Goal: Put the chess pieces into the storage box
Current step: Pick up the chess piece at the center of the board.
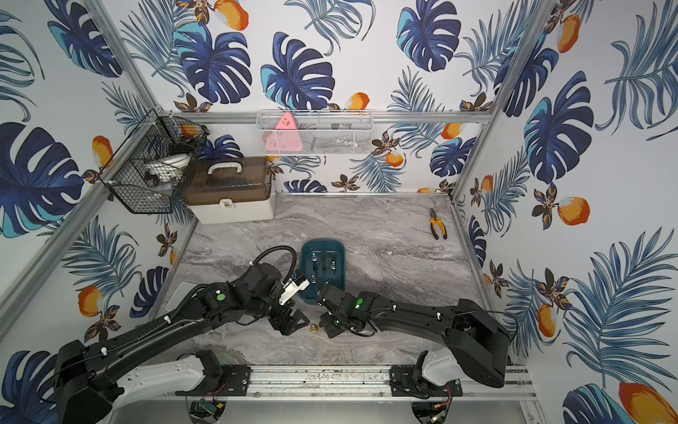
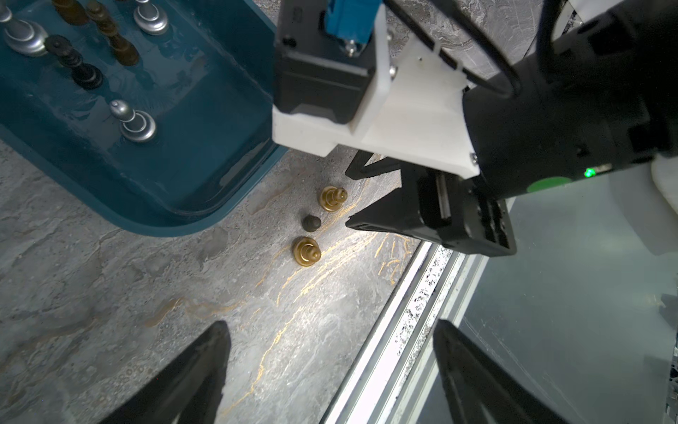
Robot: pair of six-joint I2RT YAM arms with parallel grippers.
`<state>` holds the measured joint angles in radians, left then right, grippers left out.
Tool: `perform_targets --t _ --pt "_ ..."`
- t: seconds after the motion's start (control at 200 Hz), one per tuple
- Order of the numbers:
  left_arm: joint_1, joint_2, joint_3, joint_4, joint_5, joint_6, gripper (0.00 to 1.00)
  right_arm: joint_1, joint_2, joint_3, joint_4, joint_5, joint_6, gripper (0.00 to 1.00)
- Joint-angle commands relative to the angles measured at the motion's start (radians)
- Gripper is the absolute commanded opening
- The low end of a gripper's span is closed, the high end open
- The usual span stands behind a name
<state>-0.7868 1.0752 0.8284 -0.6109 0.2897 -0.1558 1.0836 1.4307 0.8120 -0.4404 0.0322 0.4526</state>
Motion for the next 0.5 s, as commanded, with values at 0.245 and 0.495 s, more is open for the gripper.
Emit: perform_targets --t 0.245,0.495 --pt "0.0 -0.003 -0.002 0.034 -0.005 0.019 0.91 0.001 0.052 0.016 0.034 0.059 -0.006 0.42" --pt "0.0 0.003 0.0 0.035 -0.004 0.02 0.91 -0.001 0.082 0.02 0.056 0.077 -0.017 0.37"
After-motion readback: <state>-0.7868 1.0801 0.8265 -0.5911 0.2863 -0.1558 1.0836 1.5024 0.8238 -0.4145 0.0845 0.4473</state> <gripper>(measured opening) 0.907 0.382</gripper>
